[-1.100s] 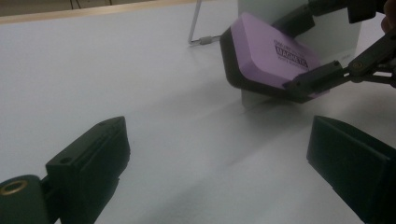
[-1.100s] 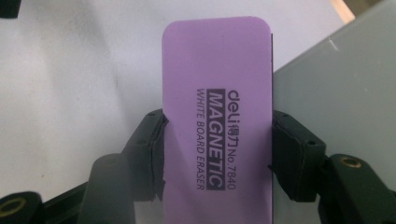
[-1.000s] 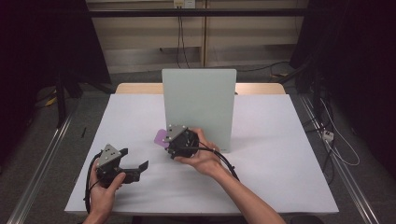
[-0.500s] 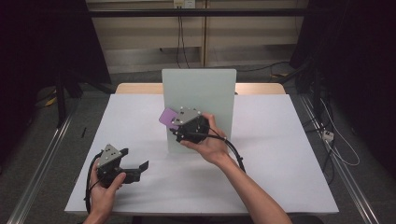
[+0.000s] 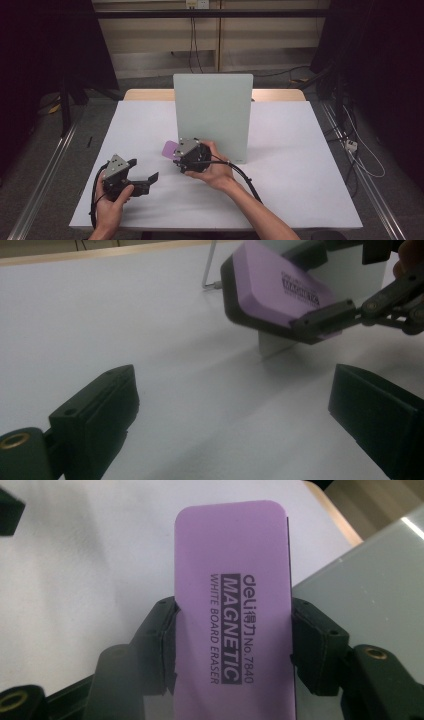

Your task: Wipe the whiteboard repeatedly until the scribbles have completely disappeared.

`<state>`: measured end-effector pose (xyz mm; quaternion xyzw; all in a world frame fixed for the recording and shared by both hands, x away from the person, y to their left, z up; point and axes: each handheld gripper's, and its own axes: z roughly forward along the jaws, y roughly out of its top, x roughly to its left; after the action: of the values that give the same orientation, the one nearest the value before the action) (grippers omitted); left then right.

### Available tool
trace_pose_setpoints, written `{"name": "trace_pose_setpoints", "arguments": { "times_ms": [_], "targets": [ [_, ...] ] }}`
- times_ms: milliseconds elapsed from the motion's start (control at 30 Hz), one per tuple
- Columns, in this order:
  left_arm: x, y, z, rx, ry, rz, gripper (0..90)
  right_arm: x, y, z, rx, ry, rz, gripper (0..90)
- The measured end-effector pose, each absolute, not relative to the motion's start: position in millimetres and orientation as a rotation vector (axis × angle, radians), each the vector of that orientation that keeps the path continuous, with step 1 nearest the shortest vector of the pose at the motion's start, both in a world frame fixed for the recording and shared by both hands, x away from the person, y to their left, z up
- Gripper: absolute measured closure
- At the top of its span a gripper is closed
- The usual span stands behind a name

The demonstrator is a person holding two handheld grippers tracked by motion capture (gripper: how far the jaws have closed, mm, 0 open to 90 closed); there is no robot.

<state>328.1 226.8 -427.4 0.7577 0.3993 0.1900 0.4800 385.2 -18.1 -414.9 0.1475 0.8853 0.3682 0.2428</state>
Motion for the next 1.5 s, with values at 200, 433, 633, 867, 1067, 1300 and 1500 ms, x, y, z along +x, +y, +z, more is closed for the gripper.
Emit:
{"name": "trace_pose_setpoints", "arguments": {
  "times_ms": [200, 433, 633, 867, 1067, 1300, 1500],
  "targets": [
    [328.5, 227.2, -427.6, 1.854, 0.972, 0.460, 5.7, 383.8, -13.8, -424.0, 0.374, 2.466, 0.981, 41.7],
    [328.5, 228.0, -427.8, 1.852, 0.976, 0.465, 5.7, 384.9, -19.0, -414.8, 0.391, 2.427, 1.003, 41.7],
    [328.8, 227.2, -428.3, 1.855, 0.974, 0.462, 5.7, 387.0, -37.9, -395.2, 0.451, 2.346, 1.036, 41.7],
    [328.9, 225.5, -428.8, 1.857, 0.976, 0.457, 5.7, 388.2, -62.3, -380.7, 0.530, 2.293, 1.103, 41.6],
    [328.9, 225.2, -429.3, 1.863, 0.971, 0.457, 5.7, 381.4, -69.8, -379.3, 0.507, 2.330, 1.100, 41.7],
    [330.0, 224.7, -429.9, 1.862, 0.972, 0.448, 5.7, 380.2, -79.8, -376.7, 0.533, 2.351, 1.131, 41.7],
    [332.5, 225.6, -430.9, 1.862, 0.975, 0.438, 5.7, 377.9, -86.7, -377.9, 0.548, 2.375, 1.133, 41.7]
  ]
}}
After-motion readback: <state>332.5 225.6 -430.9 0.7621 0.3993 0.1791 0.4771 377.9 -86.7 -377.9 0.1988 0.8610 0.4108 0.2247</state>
